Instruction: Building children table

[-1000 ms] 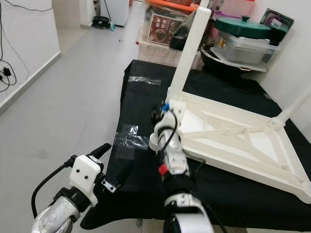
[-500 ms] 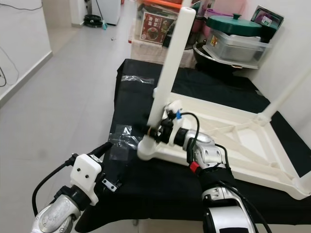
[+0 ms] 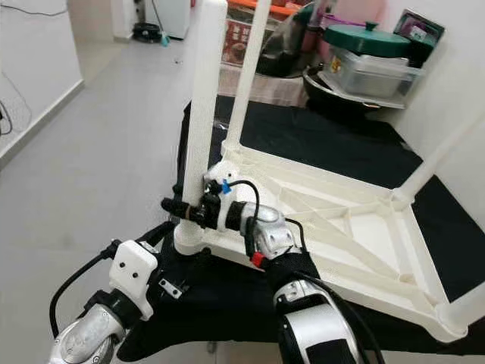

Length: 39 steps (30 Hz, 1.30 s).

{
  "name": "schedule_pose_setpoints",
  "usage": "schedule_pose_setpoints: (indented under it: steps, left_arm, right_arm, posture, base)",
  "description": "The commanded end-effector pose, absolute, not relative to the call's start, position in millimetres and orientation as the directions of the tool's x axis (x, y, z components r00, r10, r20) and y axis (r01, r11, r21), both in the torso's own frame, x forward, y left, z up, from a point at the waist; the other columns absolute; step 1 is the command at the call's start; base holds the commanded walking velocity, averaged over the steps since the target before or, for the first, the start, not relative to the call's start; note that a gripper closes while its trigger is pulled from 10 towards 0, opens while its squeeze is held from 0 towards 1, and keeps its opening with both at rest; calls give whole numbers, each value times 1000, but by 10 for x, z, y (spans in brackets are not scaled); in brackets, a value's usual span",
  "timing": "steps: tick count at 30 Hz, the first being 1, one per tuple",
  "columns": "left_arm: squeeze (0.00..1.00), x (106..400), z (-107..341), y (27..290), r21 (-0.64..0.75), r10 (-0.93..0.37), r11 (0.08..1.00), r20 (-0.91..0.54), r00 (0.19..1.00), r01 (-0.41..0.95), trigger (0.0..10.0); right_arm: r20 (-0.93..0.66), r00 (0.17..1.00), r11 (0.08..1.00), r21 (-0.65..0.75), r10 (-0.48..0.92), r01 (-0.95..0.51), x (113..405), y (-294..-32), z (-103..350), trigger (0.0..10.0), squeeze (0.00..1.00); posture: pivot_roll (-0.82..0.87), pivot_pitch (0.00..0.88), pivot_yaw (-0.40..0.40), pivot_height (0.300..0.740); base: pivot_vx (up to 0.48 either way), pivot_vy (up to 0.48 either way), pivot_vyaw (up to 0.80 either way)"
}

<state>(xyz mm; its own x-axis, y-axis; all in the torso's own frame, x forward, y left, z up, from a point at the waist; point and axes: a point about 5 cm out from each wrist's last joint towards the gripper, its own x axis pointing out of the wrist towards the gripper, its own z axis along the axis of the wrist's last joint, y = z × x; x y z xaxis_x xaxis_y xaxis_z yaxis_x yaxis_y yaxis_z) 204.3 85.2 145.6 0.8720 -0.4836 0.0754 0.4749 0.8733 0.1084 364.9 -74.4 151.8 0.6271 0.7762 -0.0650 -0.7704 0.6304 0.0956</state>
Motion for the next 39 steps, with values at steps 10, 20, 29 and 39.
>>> schedule_pose_setpoints:
  steps: [10,20,29,39]
  left_arm:
    - [0,2032,1413,814,103,-495,867,61,866,488,10000]
    - [0,2033,1400,835,108,-491,869,55,869,484,10000]
    - [0,2038,1401,833,108,-492,868,55,869,484,10000]
    - [0,2047,1410,820,109,-496,866,60,866,488,10000]
  right_arm:
    - [-176,942,934,169,-285,314,3559,-1400,1367,0,0]
    - [-129,990,929,358,-53,97,3603,-894,1438,10000,1000]
    - [101,947,855,410,304,-318,3712,-1039,1748,10000,0]
    - [-133,433,450,166,892,-877,3442,-1092,1429,10000,0]
  posture:
    - [154,0,-171,740]
    - [155,0,-171,740]
    - [150,0,-169,740]
    - [158,0,-173,740]
  base:
    - [0,0,0]
    - [0,0,0]
    - [0,0,0]
    - [0,0,0]
